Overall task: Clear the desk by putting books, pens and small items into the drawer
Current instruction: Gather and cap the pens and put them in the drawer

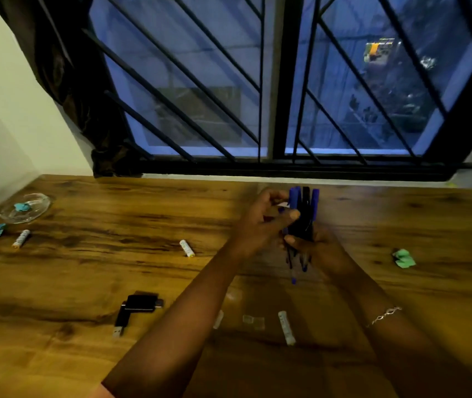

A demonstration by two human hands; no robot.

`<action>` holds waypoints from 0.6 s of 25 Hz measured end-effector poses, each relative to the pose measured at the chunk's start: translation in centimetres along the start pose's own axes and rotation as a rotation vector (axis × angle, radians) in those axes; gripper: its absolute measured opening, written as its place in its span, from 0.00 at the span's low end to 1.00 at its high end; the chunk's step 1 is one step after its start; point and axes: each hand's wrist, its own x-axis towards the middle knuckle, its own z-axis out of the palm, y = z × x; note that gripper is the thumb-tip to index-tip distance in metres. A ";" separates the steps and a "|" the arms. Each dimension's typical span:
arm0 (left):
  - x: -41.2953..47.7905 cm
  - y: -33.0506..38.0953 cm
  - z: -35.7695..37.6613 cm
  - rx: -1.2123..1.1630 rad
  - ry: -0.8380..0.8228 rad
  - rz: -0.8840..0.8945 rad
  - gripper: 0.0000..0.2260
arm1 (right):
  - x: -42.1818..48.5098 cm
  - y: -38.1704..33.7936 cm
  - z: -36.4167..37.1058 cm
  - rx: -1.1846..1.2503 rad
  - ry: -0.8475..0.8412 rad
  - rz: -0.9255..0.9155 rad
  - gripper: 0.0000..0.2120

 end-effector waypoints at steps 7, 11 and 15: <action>-0.8 0.2 9.6 -0.235 -0.237 -0.171 0.27 | -6.6 1.2 -6.3 0.008 -0.040 -0.024 0.12; -2.4 -1.1 12.8 -0.241 -0.290 -0.233 0.14 | -9.3 4.2 -7.6 0.140 0.034 0.062 0.10; -3.2 -2.1 13.8 -0.198 -0.262 -0.238 0.12 | -10.1 4.9 -7.5 0.185 0.016 0.129 0.24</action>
